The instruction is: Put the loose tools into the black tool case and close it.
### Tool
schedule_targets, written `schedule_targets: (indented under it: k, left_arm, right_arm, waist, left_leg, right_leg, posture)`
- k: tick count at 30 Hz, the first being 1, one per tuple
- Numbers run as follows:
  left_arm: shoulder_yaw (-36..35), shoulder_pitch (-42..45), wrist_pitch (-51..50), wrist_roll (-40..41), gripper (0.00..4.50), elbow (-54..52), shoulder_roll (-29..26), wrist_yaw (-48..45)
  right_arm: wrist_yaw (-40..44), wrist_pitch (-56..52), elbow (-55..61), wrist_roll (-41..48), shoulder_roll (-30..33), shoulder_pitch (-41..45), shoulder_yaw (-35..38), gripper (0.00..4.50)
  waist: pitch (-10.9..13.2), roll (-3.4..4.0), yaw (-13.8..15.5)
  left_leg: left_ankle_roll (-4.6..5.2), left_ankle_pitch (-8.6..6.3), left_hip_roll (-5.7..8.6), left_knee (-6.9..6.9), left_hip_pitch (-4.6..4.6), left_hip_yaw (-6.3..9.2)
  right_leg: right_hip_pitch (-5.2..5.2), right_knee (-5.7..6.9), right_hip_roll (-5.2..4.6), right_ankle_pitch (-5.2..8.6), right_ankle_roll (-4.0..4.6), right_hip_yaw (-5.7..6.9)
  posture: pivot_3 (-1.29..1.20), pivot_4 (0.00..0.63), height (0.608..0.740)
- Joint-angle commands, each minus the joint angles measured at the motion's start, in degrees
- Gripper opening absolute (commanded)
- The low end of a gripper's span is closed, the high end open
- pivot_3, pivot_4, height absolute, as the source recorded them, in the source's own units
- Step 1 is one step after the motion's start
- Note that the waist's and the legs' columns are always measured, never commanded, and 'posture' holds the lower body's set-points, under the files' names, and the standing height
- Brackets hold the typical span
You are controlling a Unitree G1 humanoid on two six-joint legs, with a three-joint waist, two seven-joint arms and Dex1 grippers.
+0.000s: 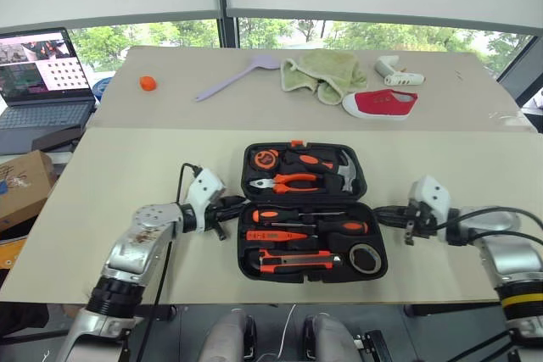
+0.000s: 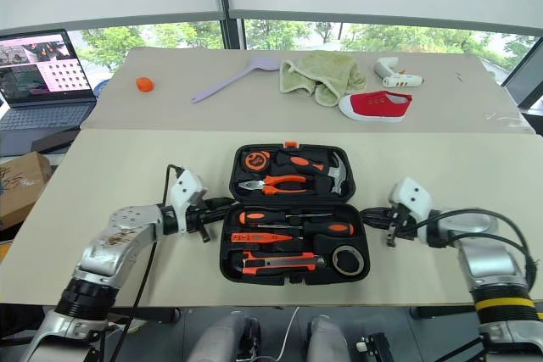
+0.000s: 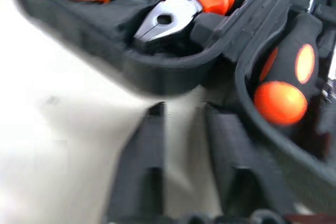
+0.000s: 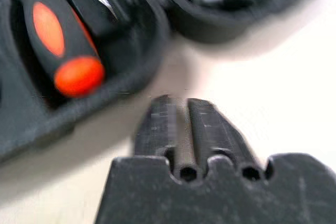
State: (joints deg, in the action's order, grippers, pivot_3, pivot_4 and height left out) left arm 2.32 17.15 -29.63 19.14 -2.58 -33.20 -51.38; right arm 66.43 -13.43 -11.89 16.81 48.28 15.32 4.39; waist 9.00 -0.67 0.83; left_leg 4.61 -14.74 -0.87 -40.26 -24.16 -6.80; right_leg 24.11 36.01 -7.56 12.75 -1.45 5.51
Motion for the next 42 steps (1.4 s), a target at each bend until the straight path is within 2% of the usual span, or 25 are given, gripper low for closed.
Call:
schedule_targets:
  k: [1,2,4,6,7,10,12,23,24,25,28,29,30,32,35,39,40,42]
  left_arm:
    - [-4.55,2.12,-11.57,5.83,2.7,-2.38,-5.82,-2.69]
    - [-4.71,2.92,-14.76,7.07,3.15,-2.36,-7.12,-3.36]
    - [-5.04,9.22,-25.52,11.05,3.72,-1.18,-8.4,-3.07]
    - [-4.08,15.17,-33.06,11.93,3.73,0.24,-8.07,-0.65]
    - [-4.22,18.25,-35.52,11.76,3.73,2.0,-6.07,1.87]
    - [-5.32,24.1,-39.47,11.72,3.73,6.25,-0.52,7.06]
    - [-4.46,25.52,-39.85,10.18,3.73,7.97,1.31,9.23]
    - [-2.95,27.05,-38.93,8.06,3.73,11.12,4.42,14.21]
    - [-2.85,27.06,-39.03,8.13,3.73,11.09,4.5,14.14]
    - [-2.85,27.09,-39.22,8.26,3.73,11.12,4.6,14.13]
    - [-2.81,27.4,-39.16,8.31,3.73,12.33,4.99,14.09]
    - [-2.96,27.57,-39.17,8.38,3.73,12.99,5.23,14.07]
    - [-3.22,27.81,-39.3,8.55,3.48,13.65,5.53,14.05]
    - [-4.06,28.31,-39.63,8.92,3.11,15.25,6.33,14.26]
    - [-5.43,28.71,-39.78,9.41,1.78,17.71,7.52,14.45]
    - [-9.7,27.86,-35.08,10.88,0.42,20.68,10.17,14.74]
    - [-11.88,27.24,-31.55,12.02,0.05,20.51,11.36,13.94]
    - [-14.02,26.13,-26.21,12.92,0.05,19.57,12.54,12.07]
  right_arm:
    - [-4.6,-20.98,6.93,7.46,2.89,5.29,4.87,2.24]
    - [-6.7,-27.06,8.0,8.29,3.43,6.73,5.03,2.7]
    - [-6.6,-39.86,9.88,10.6,5.89,12.49,2.01,3.27]
    - [-6.93,-47.66,9.93,11.67,6.51,17.16,-0.61,3.87]
    - [-8.38,-50.17,8.31,10.67,5.71,19.8,-2.37,4.14]
    - [-11.51,-52.53,3.53,7.39,3.24,25.47,-6.73,4.14]
    - [-13.34,-54.51,-0.24,7.54,0.29,29.16,-6.64,4.14]
    - [-14.85,-48.88,-14.36,0.28,-4.62,36.4,-13.92,4.14]
    - [-14.86,-48.97,-15.21,-0.07,-4.92,36.76,-14.12,3.64]
    - [-14.77,-49.12,-15.93,-0.34,-5.18,37.08,-14.32,3.46]
    - [-14.08,-48.53,-18.25,-1.85,-5.72,37.67,-15.89,2.49]
    - [-13.79,-48.28,-19.19,-2.29,-5.87,37.86,-16.32,2.34]
    - [-13.62,-48.39,-20.11,-2.43,-6.15,38.14,-16.49,1.81]
    - [-13.33,-48.61,-22.07,-2.4,-6.82,38.91,-16.44,1.28]
    - [-12.87,-48.77,-25.09,-1.91,-7.98,40.0,-15.55,0.09]
    - [-11.32,-46.04,-27.46,0.65,-9.6,39.94,-11.22,0.0]
    - [-11.02,-41.53,-26.46,1.06,-9.88,38.84,-9.42,0.0]
    - [-10.75,-34.93,-24.51,1.29,-10.25,37.08,-6.87,0.0]
  waist:
    - [0.0,0.01,-0.49]
    - [0.01,0.01,-0.62]
    - [0.02,0.02,-0.69]
    - [0.06,-0.04,-0.19]
    - [0.07,-0.08,-0.07]
    - [0.05,-0.15,0.14]
    - [0.05,-0.17,-0.13]
    - [0.07,-0.18,-0.78]
    - [0.07,-0.18,-0.71]
    - [0.07,-0.18,-0.67]
    - [0.07,-0.18,-0.7]
    - [0.07,-0.18,-0.68]
    - [0.07,-0.18,-0.66]
    - [0.07,-0.18,-0.63]
    - [0.06,-0.19,-0.67]
    - [0.06,-0.19,-0.48]
    - [0.06,-0.19,-0.51]
    - [0.06,-0.2,-0.68]
  left_leg:
    - [0.0,0.0,-0.01,0.0,0.01,0.01]
    - [-0.01,0.01,-0.04,0.01,0.04,0.0]
    - [-0.01,0.01,-0.06,0.0,0.03,0.02]
    - [-0.01,0.0,-0.05,-0.04,0.01,0.07]
    - [0.01,0.02,-0.04,-0.06,-0.03,0.13]
    - [0.04,0.01,0.05,-0.08,0.0,0.18]
    - [0.07,0.01,0.09,-0.1,-0.08,0.15]
    - [-0.01,0.08,0.07,-0.02,-0.17,-0.05]
    - [-0.01,0.08,0.07,-0.02,-0.18,-0.05]
    - [-0.01,0.08,0.08,-0.02,-0.18,-0.05]
    - [-0.02,0.09,0.07,-0.02,-0.17,-0.06]
    - [-0.02,0.09,0.07,-0.03,-0.16,-0.06]
    - [-0.03,0.09,0.07,-0.04,-0.14,-0.05]
    - [-0.03,0.1,0.07,-0.1,-0.11,-0.05]
    - [-0.03,0.09,0.07,-0.15,-0.04,-0.05]
    - [-0.05,0.11,0.07,-0.15,0.03,-0.03]
    - [-0.08,0.14,0.07,-0.14,0.03,-0.02]
    - [-0.1,0.2,0.07,-0.14,0.02,-0.02]
  right_leg:
    - [0.01,0.03,0.0,0.0,0.01,-0.01]
    - [0.02,0.07,0.0,-0.01,0.04,-0.04]
    - [0.05,0.13,0.0,-0.03,0.08,-0.04]
    - [0.05,0.16,0.0,-0.04,0.11,-0.01]
    - [0.06,0.12,0.01,-0.07,0.13,0.04]
    - [-0.08,0.08,0.02,-0.09,0.11,0.04]
    - [-0.04,0.05,0.03,-0.13,0.04,0.0]
    - [0.07,0.09,0.14,-0.12,-0.01,-0.01]
    - [0.07,0.09,0.13,-0.12,-0.01,-0.01]
    - [0.07,0.1,0.13,-0.12,-0.01,-0.02]
    - [0.06,0.1,0.13,-0.12,-0.02,-0.02]
    - [0.06,0.11,0.13,-0.13,-0.02,-0.02]
    - [0.02,0.1,0.13,-0.13,-0.02,-0.01]
    - [-0.01,0.07,0.13,-0.14,-0.04,-0.02]
    - [-0.05,0.03,0.11,-0.19,-0.04,-0.05]
    - [-0.08,0.08,0.07,-0.26,0.03,-0.04]
    - [-0.08,0.07,0.07,-0.31,0.06,-0.04]
    - [-0.06,0.05,0.07,-0.42,0.08,-0.05]
  posture:
    - [0.0,0.15,0.74]
    - [0.0,0.15,0.74]
    - [0.0,0.15,0.74]
    - [0.0,0.15,0.74]
    - [0.0,0.15,0.74]
    - [0.0,0.15,0.74]
    - [0.0,0.15,0.74]
    - [0.0,0.15,0.74]
    - [0.0,0.15,0.74]
    - [0.0,0.15,0.74]
    - [0.0,0.15,0.74]
    - [0.0,0.15,0.74]
    - [0.0,0.15,0.74]
    - [0.0,0.15,0.74]
    - [0.0,0.15,0.74]
    - [0.0,0.15,0.74]
    - [0.0,0.15,0.74]
    - [0.0,0.15,0.74]
